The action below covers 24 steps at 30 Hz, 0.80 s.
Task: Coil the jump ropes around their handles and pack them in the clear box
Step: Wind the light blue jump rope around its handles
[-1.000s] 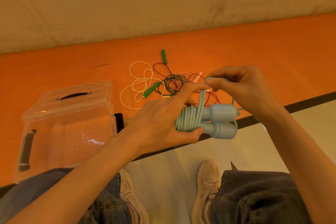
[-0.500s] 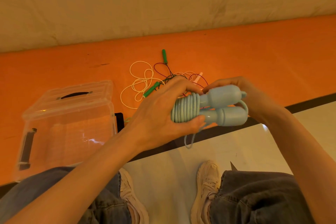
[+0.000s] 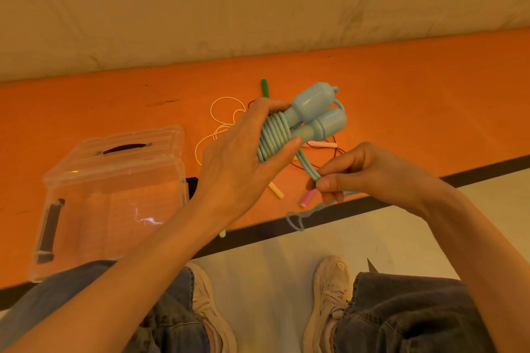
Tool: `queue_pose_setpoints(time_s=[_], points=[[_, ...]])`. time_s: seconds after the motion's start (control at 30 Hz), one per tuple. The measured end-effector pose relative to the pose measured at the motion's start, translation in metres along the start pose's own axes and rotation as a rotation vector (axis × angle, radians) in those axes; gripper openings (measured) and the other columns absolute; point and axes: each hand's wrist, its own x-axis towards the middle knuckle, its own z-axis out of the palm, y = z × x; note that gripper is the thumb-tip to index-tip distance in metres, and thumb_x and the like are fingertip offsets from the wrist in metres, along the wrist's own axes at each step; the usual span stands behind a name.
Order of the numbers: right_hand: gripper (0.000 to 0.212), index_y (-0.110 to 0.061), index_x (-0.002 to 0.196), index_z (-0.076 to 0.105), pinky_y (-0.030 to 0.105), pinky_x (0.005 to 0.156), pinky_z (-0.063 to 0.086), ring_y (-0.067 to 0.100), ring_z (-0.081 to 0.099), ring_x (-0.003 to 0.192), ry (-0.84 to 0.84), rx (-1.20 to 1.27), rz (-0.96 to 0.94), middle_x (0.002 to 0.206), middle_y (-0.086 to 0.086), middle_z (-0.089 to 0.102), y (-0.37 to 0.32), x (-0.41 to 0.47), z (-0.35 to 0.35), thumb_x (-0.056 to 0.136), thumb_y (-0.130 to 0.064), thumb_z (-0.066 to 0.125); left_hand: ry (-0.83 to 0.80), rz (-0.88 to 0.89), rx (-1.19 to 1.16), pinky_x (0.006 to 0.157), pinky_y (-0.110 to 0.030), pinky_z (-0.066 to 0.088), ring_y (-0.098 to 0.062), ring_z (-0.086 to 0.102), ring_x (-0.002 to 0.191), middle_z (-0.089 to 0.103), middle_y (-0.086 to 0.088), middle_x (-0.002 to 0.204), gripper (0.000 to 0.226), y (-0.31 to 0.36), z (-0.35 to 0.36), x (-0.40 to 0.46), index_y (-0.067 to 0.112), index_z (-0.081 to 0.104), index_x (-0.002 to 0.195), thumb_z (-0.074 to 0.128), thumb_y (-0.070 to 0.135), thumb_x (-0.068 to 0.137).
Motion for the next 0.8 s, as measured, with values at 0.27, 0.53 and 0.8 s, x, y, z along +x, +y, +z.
queue_pose_setpoints(time_s=[0.27, 0.53, 0.8], points=[[0.018, -0.009, 0.087, 0.075, 0.016, 0.060, 0.047, 0.008, 0.055, 0.058, 0.062, 0.031, -0.059, 0.066, 0.001, 0.067, -0.005, -0.003, 0.004, 0.078, -0.021, 0.064, -0.160, 0.019, 0.139, 0.070, -0.042, 0.049, -0.011, 0.055, 0.090, 0.048, 0.019, 0.120, 0.043, -0.005, 0.003, -0.001, 0.039, 0.037, 0.131, 0.040, 0.057, 0.092], [0.027, -0.006, 0.088, 0.073, 0.016, 0.055, 0.045, 0.016, 0.055, 0.049, 0.126, 0.092, -0.074, 0.067, 0.005, 0.063, -0.008, -0.004, 0.008, 0.080, -0.030, 0.062, -0.262, 0.089, 0.307, 0.061, -0.028, 0.046, -0.009, 0.055, 0.095, 0.044, 0.014, 0.125, 0.078, -0.011, -0.003, 0.005, 0.036, 0.033, 0.142, 0.032, 0.080, 0.077], [0.024, -0.002, 0.089, 0.072, 0.020, 0.060, 0.049, 0.013, 0.055, 0.050, 0.080, 0.016, -0.090, 0.066, 0.015, 0.062, -0.011, -0.004, 0.012, 0.084, -0.023, 0.063, -0.071, 0.173, 0.551, 0.061, -0.006, 0.013, -0.008, 0.060, 0.084, 0.058, 0.012, 0.114, 0.066, -0.003, 0.001, 0.000, 0.030, 0.052, 0.132, 0.038, 0.066, 0.079]])
